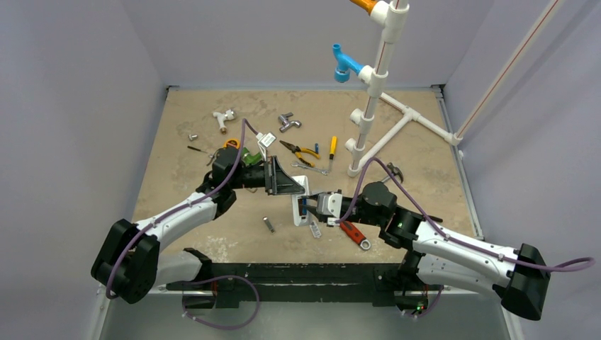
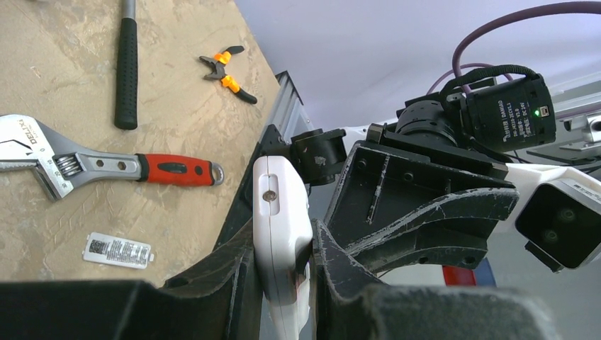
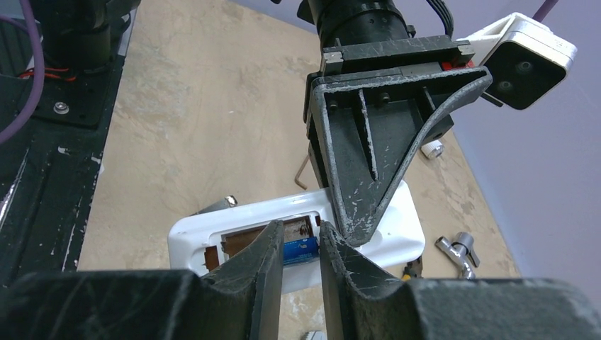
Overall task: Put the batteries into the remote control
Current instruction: Load the battery into the remote control.
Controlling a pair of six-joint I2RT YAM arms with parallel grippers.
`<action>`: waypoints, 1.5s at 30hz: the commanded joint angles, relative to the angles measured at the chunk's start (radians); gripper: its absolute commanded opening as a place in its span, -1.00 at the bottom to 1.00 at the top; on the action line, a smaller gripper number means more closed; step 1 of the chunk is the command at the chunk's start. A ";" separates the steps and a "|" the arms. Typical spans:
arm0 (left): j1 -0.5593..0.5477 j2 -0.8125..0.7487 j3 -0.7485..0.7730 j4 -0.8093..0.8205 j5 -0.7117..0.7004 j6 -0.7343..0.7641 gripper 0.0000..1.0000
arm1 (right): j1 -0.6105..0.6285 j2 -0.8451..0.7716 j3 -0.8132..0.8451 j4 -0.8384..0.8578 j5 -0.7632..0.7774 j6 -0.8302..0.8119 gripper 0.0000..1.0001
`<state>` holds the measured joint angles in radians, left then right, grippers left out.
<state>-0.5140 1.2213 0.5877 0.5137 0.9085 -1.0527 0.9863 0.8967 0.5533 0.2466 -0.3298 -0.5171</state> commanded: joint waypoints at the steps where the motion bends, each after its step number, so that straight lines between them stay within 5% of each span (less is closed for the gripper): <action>1: -0.007 -0.007 0.051 0.066 0.008 0.005 -1.00 | 0.002 -0.002 0.026 -0.074 0.011 -0.035 -0.59; 45: -0.007 -0.063 0.111 0.108 0.032 -0.063 -1.00 | 0.001 -0.024 -0.050 -0.173 0.005 -0.052 -0.62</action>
<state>-0.5262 1.2194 0.6209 0.4992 0.9142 -1.0599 0.9871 0.8680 0.5598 0.2024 -0.3424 -0.5694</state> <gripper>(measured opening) 0.227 0.187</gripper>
